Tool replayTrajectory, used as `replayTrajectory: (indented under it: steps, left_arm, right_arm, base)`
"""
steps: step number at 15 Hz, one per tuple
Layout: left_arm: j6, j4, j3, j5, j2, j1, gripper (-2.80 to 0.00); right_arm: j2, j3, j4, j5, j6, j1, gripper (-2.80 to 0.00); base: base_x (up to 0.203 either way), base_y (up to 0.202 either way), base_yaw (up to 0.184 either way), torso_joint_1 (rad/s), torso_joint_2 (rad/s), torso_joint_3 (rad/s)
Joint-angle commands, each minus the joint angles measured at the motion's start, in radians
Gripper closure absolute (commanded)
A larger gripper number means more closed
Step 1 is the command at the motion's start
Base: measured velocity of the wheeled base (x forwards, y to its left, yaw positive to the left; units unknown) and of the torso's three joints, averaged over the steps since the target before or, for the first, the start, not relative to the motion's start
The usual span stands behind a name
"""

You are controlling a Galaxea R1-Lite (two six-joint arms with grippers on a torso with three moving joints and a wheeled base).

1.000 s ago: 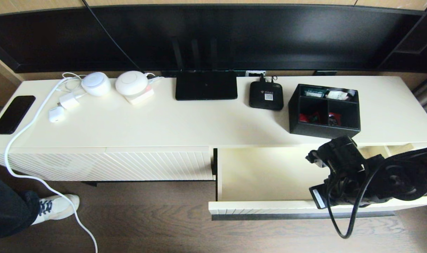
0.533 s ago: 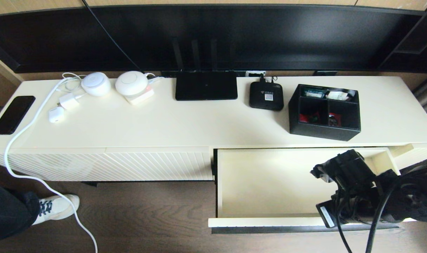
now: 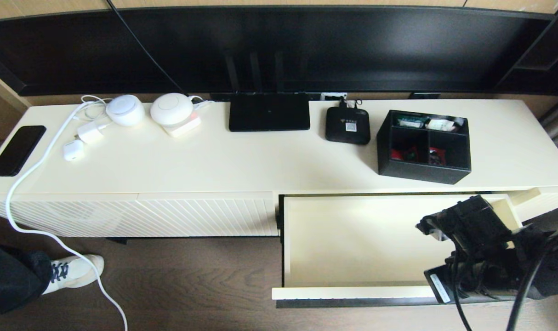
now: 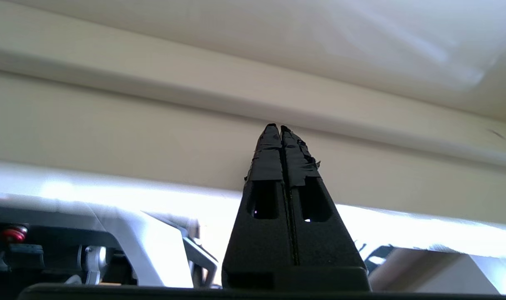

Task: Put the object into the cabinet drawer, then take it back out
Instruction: Open the drawer, then put the storage box in the drawer

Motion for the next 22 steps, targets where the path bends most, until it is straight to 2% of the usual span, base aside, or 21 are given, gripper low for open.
replayTrajectory:
  steps: [1,4,8,13,17,18,19,22]
  left_arm:
    - [0.0,0.0,0.001,0.0,0.002,0.0,0.0]
    - [0.0,0.0,0.001,0.0,0.002,0.0,0.0]
    - [0.0,0.0,0.0,0.0,0.002,0.0,0.0]
    - [0.0,0.0,0.001,0.0,0.002,0.0,0.0]
    - [0.0,0.0,0.001,0.0,0.002,0.0,0.0]
    - [0.0,0.0,-0.001,0.0,0.002,0.0,0.0]
    - [0.0,0.0,0.001,0.0,0.002,0.0,0.0]
    - [0.0,0.0,0.001,0.0,0.002,0.0,0.0]
  right_arm:
    - [-0.101,-0.06,-0.013,-0.038,0.002,-0.006,0.0]
    - [-0.215,-0.211,0.115,-0.087,0.006,-0.034,0.0]
    - [-0.253,-0.418,0.337,-0.095,0.199,-0.055,0.0]
    - [-0.148,-0.735,0.562,-0.084,0.432,-0.045,0.0]
    - [-0.024,-0.894,0.637,-0.07,0.5,-0.042,0.0]
    - [0.005,-0.919,0.652,-0.069,0.509,-0.042,-2.12]
    - [0.03,-0.948,0.664,-0.066,0.513,-0.045,-2.8]
    - [0.097,-1.045,0.703,-0.035,0.567,-0.056,-2.8]
  base:
    - [0.0,0.0,0.0,0.0,0.0,0.0]
    - [0.0,0.0,0.0,0.0,0.0,0.0]
    - [0.0,0.0,0.0,0.0,0.0,0.0]
    - [0.0,0.0,0.0,0.0,0.0,0.0]
    - [0.0,0.0,0.0,0.0,0.0,0.0]
    - [0.0,0.0,0.0,0.0,0.0,0.0]
    - [0.0,0.0,0.0,0.0,0.0,0.0]
    - [0.0,0.0,0.0,0.0,0.0,0.0]
